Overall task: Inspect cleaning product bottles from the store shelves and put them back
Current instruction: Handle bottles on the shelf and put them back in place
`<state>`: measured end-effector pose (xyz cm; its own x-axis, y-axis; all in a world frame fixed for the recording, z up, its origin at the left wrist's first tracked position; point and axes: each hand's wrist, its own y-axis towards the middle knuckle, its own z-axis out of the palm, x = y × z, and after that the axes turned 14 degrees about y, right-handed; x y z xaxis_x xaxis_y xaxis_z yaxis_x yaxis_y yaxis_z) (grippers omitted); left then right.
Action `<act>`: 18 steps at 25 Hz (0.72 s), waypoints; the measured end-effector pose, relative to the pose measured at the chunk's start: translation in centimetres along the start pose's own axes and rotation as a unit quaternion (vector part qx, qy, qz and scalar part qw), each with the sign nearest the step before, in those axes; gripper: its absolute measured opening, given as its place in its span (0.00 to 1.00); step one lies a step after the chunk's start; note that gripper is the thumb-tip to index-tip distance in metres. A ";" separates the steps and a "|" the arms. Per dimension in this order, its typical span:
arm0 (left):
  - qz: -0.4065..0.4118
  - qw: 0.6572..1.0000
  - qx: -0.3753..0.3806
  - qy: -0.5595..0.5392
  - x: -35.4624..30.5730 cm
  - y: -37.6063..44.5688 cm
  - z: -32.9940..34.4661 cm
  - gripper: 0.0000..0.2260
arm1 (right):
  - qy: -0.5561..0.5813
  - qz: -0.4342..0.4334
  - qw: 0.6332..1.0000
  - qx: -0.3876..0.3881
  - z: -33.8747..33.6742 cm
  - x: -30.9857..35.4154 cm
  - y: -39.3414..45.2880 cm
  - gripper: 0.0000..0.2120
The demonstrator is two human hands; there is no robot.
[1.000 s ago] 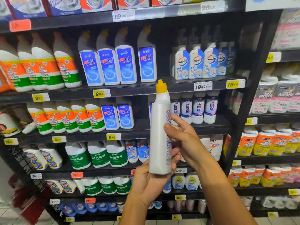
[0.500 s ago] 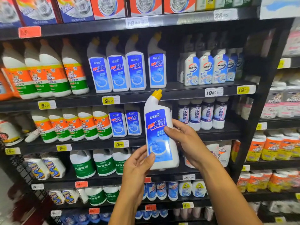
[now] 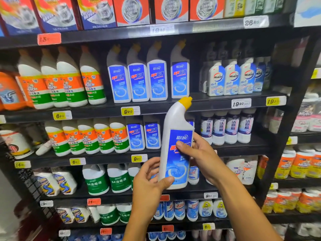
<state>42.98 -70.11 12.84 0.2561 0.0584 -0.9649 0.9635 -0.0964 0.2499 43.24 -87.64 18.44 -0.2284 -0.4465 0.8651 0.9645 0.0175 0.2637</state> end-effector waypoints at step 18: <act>0.205 0.953 -0.036 0.220 -0.6 6.5 0.3 0.37 | -0.248 -0.137 0.957 0.065 0.9 1.8 -0.1 0.31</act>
<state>49.02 -71.07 15.01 0.6053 0.4426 -0.6615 0.7738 -0.1324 0.6195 42.66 -87.61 20.35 -0.5363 0.0296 0.8435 0.8421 0.0861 0.5324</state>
